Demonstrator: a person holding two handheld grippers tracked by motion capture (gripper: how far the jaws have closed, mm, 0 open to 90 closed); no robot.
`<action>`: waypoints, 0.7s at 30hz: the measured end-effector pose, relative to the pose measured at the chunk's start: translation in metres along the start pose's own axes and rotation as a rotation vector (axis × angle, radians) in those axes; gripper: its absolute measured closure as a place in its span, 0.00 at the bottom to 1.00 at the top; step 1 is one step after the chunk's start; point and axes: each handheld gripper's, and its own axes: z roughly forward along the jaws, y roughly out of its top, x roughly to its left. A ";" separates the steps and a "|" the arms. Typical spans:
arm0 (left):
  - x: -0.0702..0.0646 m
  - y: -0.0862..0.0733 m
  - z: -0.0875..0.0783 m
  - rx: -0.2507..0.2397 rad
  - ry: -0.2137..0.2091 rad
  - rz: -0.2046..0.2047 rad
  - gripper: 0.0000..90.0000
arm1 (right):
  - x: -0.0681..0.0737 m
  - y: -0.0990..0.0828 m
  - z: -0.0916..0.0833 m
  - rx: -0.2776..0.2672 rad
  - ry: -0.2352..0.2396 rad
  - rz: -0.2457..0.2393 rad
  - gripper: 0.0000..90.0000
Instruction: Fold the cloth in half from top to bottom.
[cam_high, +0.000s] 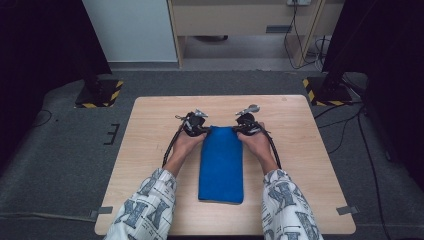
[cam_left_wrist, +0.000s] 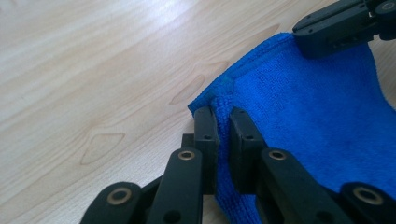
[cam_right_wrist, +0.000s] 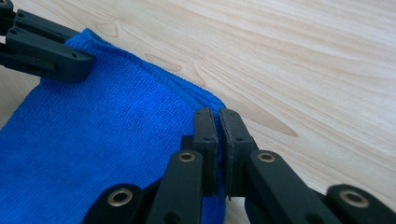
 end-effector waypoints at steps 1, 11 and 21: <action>-0.001 0.000 -0.002 -0.001 0.007 0.007 0.92 | 0.001 0.000 -0.003 -0.004 0.002 -0.004 0.97; 0.001 0.005 -0.025 -0.056 0.017 -0.010 0.92 | 0.011 0.012 -0.021 -0.043 -0.001 -0.033 0.97; 0.003 0.008 -0.034 -0.079 0.018 -0.008 0.92 | 0.015 0.018 -0.029 -0.063 -0.003 -0.048 0.97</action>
